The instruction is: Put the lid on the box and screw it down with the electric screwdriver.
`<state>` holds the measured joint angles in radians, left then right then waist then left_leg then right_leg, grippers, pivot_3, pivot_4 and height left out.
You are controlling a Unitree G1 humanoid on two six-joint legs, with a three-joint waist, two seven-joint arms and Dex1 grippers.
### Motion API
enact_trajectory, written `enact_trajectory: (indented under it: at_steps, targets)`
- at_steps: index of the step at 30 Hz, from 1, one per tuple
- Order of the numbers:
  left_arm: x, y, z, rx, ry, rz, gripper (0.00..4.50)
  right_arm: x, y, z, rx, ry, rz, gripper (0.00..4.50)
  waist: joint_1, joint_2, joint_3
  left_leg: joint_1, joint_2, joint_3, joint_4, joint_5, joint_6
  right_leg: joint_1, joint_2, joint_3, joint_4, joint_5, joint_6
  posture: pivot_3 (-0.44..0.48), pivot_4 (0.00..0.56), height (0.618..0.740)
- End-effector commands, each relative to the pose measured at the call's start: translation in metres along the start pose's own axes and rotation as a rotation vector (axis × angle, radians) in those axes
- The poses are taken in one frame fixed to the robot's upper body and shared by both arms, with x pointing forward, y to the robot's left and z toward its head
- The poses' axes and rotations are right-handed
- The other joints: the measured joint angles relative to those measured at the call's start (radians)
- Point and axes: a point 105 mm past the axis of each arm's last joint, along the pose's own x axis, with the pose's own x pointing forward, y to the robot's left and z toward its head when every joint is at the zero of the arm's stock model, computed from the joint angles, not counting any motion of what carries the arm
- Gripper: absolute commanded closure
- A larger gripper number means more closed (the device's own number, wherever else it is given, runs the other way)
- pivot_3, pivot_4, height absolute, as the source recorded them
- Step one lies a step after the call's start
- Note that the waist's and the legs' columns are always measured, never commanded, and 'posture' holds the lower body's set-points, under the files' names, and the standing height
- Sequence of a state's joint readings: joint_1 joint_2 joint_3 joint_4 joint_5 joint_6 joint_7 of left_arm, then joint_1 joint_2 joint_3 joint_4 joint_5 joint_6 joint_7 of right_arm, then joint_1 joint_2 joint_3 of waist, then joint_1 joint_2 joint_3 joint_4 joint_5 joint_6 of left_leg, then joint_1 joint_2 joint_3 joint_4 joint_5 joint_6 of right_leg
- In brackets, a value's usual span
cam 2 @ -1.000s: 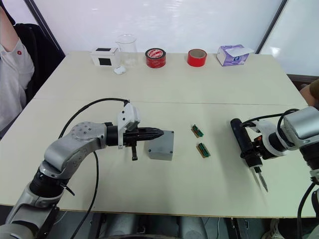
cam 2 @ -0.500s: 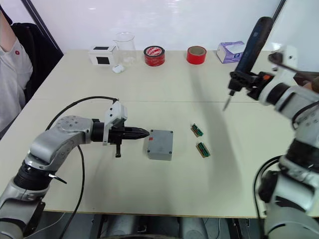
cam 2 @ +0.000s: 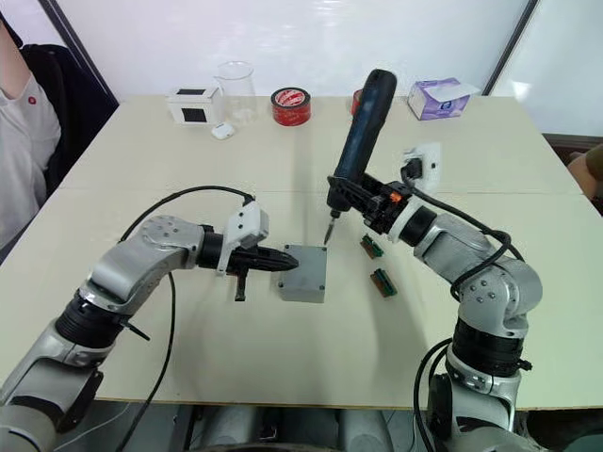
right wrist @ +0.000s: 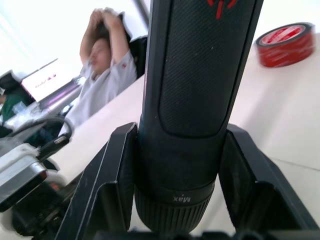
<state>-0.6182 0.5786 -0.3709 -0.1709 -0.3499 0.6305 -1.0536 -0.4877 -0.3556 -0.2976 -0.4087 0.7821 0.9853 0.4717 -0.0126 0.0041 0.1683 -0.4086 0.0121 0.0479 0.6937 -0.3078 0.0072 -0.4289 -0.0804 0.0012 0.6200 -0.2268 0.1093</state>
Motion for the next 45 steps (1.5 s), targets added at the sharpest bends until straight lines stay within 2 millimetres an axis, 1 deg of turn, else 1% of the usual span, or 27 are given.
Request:
enact_trajectory:
  at_steps: [1,4,12,19,21,26,30,34,36,38,41,43,45]
  targets:
    - [0.007,0.005,0.0,0.058,0.022,0.015,4.5,0.004,0.018,0.01,-0.1,-0.065,0.072,2.77,0.0,0.0,0.0,0.0,0.0,0.0,0.0,0.0,0.0,0.0,0.0,-0.001,0.0,0.0,0.0,0.0,0.15,0.74]
    - [0.01,0.006,-0.006,0.065,0.038,0.015,4.5,0.007,0.019,0.004,-0.117,-0.061,0.075,2.77,0.0,0.0,0.0,0.0,0.0,0.0,0.0,0.0,0.0,0.0,0.001,0.0,0.001,0.0,0.0,0.0,0.15,0.74]
    - [0.01,0.005,-0.009,0.047,0.037,0.021,4.5,0.006,0.015,-0.012,-0.171,-0.026,0.051,2.77,0.001,0.0,0.0,0.001,0.0,-0.001,0.001,0.0,0.0,0.001,0.0,0.0,0.001,0.0,0.0,0.0,0.15,0.74]
    - [0.01,0.003,-0.009,0.039,0.038,0.015,4.5,0.004,0.007,-0.016,-0.206,-0.019,0.014,2.77,0.002,0.0,0.0,0.001,0.001,-0.001,0.002,0.0,0.0,0.001,0.0,0.0,0.003,0.0,0.0,0.0,0.15,0.74]
    - [0.01,0.001,-0.01,0.037,0.04,0.008,4.5,0.005,0.006,-0.02,-0.213,-0.008,0.007,2.77,0.002,0.0,0.0,0.001,0.001,-0.001,0.003,0.0,0.0,0.001,0.0,0.0,0.004,0.0,0.0,0.0,0.15,0.74]
    - [0.01,0.001,-0.011,0.032,0.043,0.006,4.5,0.003,0.009,-0.038,-0.237,0.055,0.023,2.77,0.003,-0.002,-0.001,0.002,0.001,-0.002,0.004,0.0,0.0,0.002,0.0,0.0,0.005,0.0,0.0,0.0,0.15,0.74]
    - [0.011,-0.001,-0.013,0.027,0.048,0.002,4.5,0.0,0.011,-0.06,-0.254,0.127,0.035,2.77,0.002,-0.005,-0.003,0.004,0.001,-0.002,0.004,0.0,0.0,0.004,0.0,0.0,0.005,0.0,0.0,0.0,0.15,0.74]
    - [0.012,-0.002,-0.017,0.015,0.054,0.002,4.5,0.0,0.013,-0.076,-0.204,0.128,0.019,2.77,0.002,-0.012,-0.01,0.007,0.001,-0.002,0.004,0.0,0.0,0.007,0.0,0.0,0.005,-0.001,0.0,0.0,0.15,0.74]
    - [0.012,-0.002,-0.018,0.005,0.053,0.006,4.5,-0.002,0.013,-0.083,-0.191,0.127,0.011,2.77,0.002,-0.012,-0.01,0.012,0.002,-0.002,0.003,0.0,0.001,0.013,0.001,-0.001,0.004,-0.002,-0.003,0.0,0.15,0.74]
    - [0.012,-0.003,-0.02,-0.002,0.055,0.006,4.5,-0.004,0.013,-0.091,-0.2,0.141,0.008,2.77,0.001,-0.013,-0.012,0.021,0.002,-0.002,0.0,-0.001,0.001,0.022,0.001,-0.001,0.0,-0.003,-0.004,0.0,0.15,0.74]
    - [0.011,-0.004,-0.022,-0.009,0.059,0.005,4.5,-0.005,0.012,-0.102,-0.205,0.184,0.0,2.77,0.0,-0.015,-0.016,0.025,0.003,-0.002,-0.003,-0.001,0.001,0.024,0.001,-0.001,-0.002,-0.004,-0.004,0.0,0.15,0.74]
    - [0.011,-0.004,-0.023,-0.012,0.06,0.005,4.5,-0.005,0.007,-0.104,-0.185,0.188,-0.028,2.77,0.0,-0.017,-0.021,0.027,0.003,-0.002,-0.006,-0.001,0.001,0.025,0.001,-0.001,-0.002,-0.004,-0.005,0.0,0.15,0.74]
    - [0.011,-0.004,-0.023,-0.014,0.06,0.006,4.5,-0.007,0.001,-0.11,-0.204,0.225,-0.046,2.77,0.0,-0.018,-0.022,0.032,0.003,-0.001,-0.01,-0.001,0.001,0.029,0.0,-0.001,-0.004,-0.004,-0.006,0.0,0.15,0.74]
